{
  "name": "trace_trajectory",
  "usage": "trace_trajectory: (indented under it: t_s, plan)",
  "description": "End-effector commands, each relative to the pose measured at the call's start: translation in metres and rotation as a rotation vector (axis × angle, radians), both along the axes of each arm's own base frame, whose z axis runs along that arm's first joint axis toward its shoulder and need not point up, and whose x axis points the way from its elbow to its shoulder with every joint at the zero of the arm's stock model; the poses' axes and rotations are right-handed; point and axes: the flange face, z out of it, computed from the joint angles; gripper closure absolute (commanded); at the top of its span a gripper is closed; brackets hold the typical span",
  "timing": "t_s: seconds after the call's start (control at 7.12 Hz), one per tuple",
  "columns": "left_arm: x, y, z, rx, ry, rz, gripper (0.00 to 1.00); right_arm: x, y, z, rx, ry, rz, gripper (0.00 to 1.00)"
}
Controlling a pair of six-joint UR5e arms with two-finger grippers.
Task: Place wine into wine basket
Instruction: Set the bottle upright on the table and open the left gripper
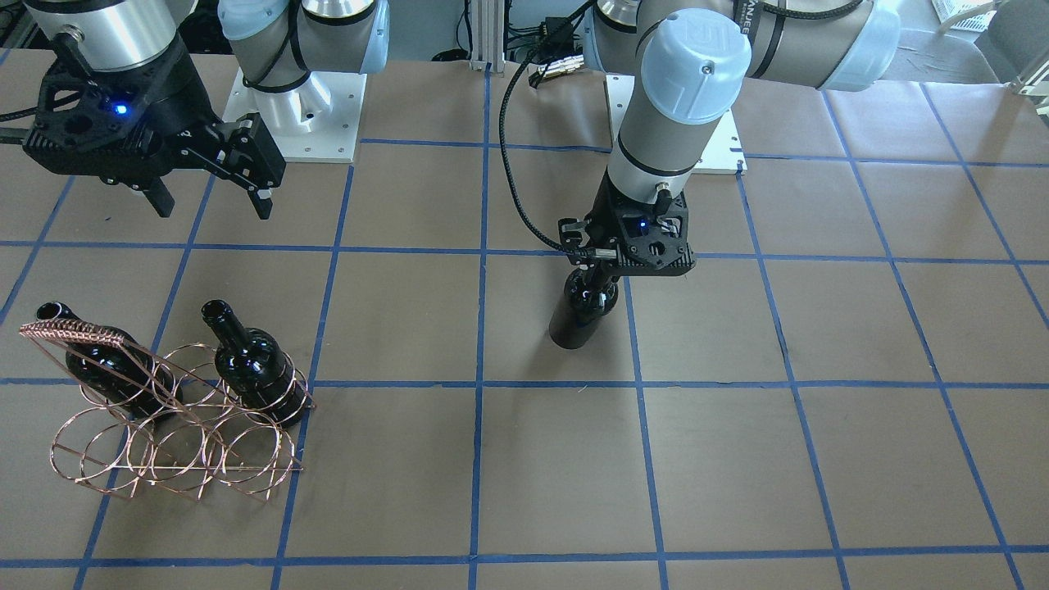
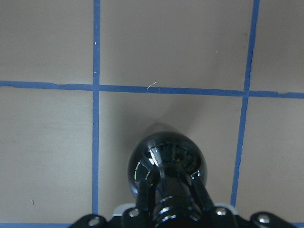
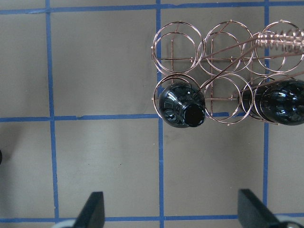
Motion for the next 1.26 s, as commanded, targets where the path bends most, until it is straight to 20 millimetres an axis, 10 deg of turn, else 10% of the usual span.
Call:
trace_trajectory:
  t_s: [0.0, 0.28, 0.56, 1.12]
  plan:
    - [-0.008, 0.004, -0.002, 0.004, -0.001, -0.016, 1.00, -0.001, 0.000, 0.000, 0.000, 0.000, -0.003, 0.00]
    - [-0.009, 0.004, -0.006, 0.015, -0.007, -0.019, 0.93, 0.000, 0.000, 0.000, 0.000, 0.000, 0.000, 0.00]
    - [-0.009, 0.006, -0.001, 0.009, -0.005, -0.031, 0.26, 0.000, 0.000, -0.001, 0.003, 0.001, 0.000, 0.00]
    - [-0.011, 0.002, 0.017, 0.017, 0.006, -0.026, 0.00, 0.002, 0.001, -0.001, -0.006, 0.000, 0.005, 0.00]
